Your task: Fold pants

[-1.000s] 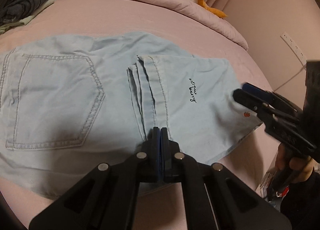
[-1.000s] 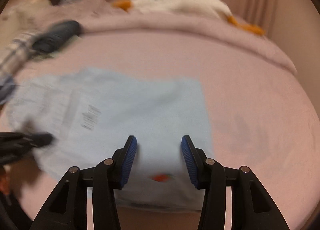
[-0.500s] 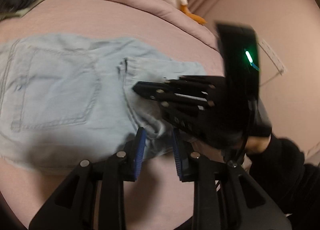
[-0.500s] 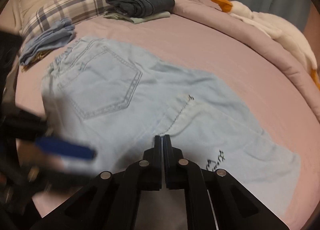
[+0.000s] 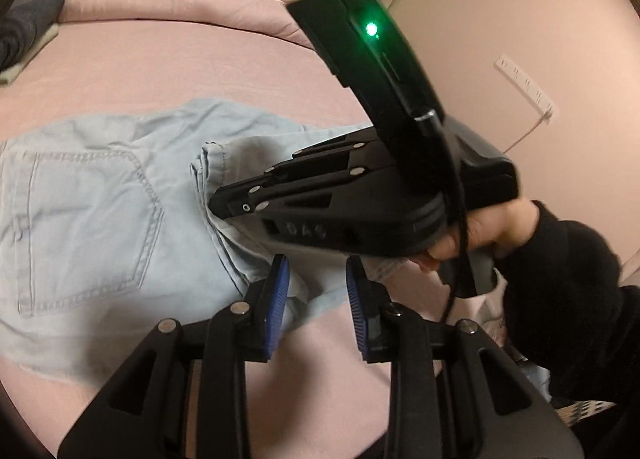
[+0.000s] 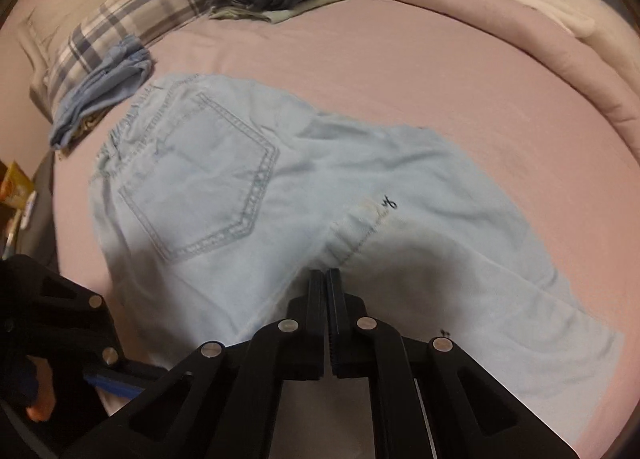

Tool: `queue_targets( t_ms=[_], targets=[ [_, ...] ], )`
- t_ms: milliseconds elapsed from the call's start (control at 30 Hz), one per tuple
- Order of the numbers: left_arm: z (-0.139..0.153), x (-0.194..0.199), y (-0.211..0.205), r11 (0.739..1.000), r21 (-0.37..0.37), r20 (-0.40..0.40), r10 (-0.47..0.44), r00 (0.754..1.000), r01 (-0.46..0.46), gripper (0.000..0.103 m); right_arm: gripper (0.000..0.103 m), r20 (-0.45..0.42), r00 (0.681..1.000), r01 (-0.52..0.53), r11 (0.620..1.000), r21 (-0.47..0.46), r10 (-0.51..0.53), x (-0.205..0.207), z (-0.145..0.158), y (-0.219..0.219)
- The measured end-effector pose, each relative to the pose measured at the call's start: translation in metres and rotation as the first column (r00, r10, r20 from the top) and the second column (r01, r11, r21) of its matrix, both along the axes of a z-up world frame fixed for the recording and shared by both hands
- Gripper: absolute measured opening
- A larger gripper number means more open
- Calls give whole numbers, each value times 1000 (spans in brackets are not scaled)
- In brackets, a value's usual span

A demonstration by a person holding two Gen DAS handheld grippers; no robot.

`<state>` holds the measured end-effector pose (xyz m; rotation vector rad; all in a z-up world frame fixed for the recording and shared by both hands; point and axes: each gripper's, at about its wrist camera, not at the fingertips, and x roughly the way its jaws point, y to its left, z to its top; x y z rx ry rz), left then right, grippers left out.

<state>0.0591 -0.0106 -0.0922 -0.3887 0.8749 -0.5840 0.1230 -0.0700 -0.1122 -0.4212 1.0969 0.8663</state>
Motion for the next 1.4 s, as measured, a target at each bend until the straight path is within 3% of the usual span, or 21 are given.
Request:
queue_targets(
  t_ms=[67,167,200,267,367,400,433,567,667,767,1000,1100,1200,1267,1300,1333,1367,1400],
  targets=[
    [4,-1,7,999,-55,16,1,1000,0,28,7,-53,998,-14,1000,9,14,5,-1,2],
    [9,7,9,989,-145,35,-22,999,27,44,7,-128,992,10,999,39,-5,14,-2,0],
    [5,9,7,986,-162,41,-40,998,46,44,7,-158,987,22,998,60,-13,17,-3,-2],
    [-4,18,1,987,-151,18,-47,999,49,44,7,-258,965,75,988,131,-39,27,-6,-14],
    [-33,35,-13,997,-68,-115,-36,993,28,41,7,-387,920,156,966,206,-66,41,-16,-28],
    [-47,38,-17,1000,-9,-176,-24,984,23,31,7,-420,904,184,957,222,-76,45,-19,-32],
    [-50,37,-16,1000,1,-173,-14,985,14,27,7,-432,898,202,952,228,-87,47,-19,-35],
    [-55,29,-1,1000,-17,-183,18,983,-21,12,7,-364,919,237,949,208,-149,53,-9,-32],
    [-59,21,7,998,-38,-181,39,983,-47,10,0,-289,938,242,957,163,-188,57,-9,-25],
    [-57,17,2,999,-13,-168,37,985,-39,10,0,-215,959,222,963,155,-186,53,-7,-19],
    [-48,29,-4,999,8,-159,37,987,-36,10,0,-125,936,350,898,268,-328,31,30,-71],
    [-48,30,-3,999,15,-156,44,987,-42,10,5,75,908,404,908,112,-413,3,34,-113],
    [-51,31,-3,999,19,-152,49,987,-47,10,5,132,878,461,887,24,-460,-20,24,-154],
    [-52,31,-2,999,25,-148,51,988,-48,9,5,188,847,516,853,-71,-497,-32,7,-181],
    [-52,31,-2,999,27,-146,50,988,-46,9,6,203,832,539,840,-69,-517,-37,1,-195],
    [-52,31,-1,998,29,-145,52,988,-48,8,6,191,819,553,833,-11,-541,-42,2,-208],
    [-51,30,0,998,31,-145,56,988,-52,8,13,166,802,580,815,19,-574,-43,2,-220],
    [-49,28,3,998,34,-144,64,988,-59,7,33,153,764,633,774,5,-626,-41,1,-231]
  ],
)
